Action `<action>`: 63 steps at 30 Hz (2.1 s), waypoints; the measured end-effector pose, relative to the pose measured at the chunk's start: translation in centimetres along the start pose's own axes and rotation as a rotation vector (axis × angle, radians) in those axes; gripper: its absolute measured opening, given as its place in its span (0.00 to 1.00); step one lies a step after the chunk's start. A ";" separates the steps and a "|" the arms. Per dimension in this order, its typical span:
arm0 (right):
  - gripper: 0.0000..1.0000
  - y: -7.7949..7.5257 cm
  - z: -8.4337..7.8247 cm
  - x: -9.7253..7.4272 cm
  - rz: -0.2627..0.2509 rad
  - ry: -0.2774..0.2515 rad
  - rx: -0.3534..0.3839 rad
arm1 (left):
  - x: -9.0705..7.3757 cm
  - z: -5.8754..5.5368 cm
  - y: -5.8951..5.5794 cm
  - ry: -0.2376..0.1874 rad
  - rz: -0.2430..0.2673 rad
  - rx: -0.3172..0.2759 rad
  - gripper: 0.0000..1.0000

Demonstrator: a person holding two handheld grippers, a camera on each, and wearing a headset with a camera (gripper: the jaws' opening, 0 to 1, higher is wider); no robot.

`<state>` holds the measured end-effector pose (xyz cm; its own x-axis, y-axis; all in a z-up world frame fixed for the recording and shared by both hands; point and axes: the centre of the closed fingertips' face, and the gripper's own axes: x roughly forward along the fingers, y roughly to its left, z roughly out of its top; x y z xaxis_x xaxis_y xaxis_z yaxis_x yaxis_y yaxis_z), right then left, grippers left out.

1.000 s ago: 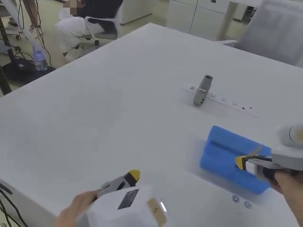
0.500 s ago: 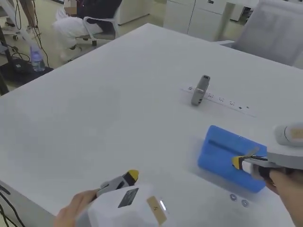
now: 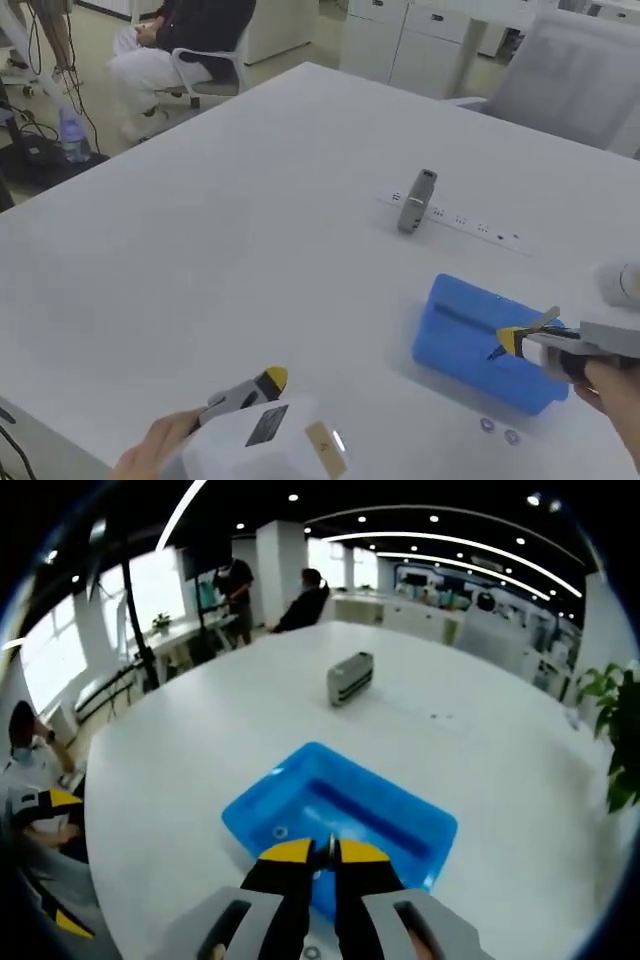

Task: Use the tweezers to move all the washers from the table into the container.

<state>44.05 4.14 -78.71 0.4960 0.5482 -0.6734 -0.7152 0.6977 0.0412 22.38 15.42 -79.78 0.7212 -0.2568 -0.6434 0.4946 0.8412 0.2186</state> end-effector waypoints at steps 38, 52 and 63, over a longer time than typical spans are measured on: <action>0.04 3.0 -5.8 -2.0 0.054 0.001 0.027 | 0.2 -0.4 -0.3 0.024 -0.013 0.013 0.95; 0.04 2.7 -6.1 -1.1 0.041 0.037 -0.008 | 0.2 -0.6 -0.4 0.030 -0.015 0.022 0.95; 0.04 2.8 -6.4 -1.1 0.024 0.049 -0.087 | 0.3 -0.8 -0.3 0.045 -0.008 0.033 0.94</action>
<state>38.32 2.56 -82.57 0.4549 0.5395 -0.7086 -0.7677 0.6408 -0.0050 22.09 15.44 -80.63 0.6948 -0.2412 -0.6776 0.5164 0.8230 0.2366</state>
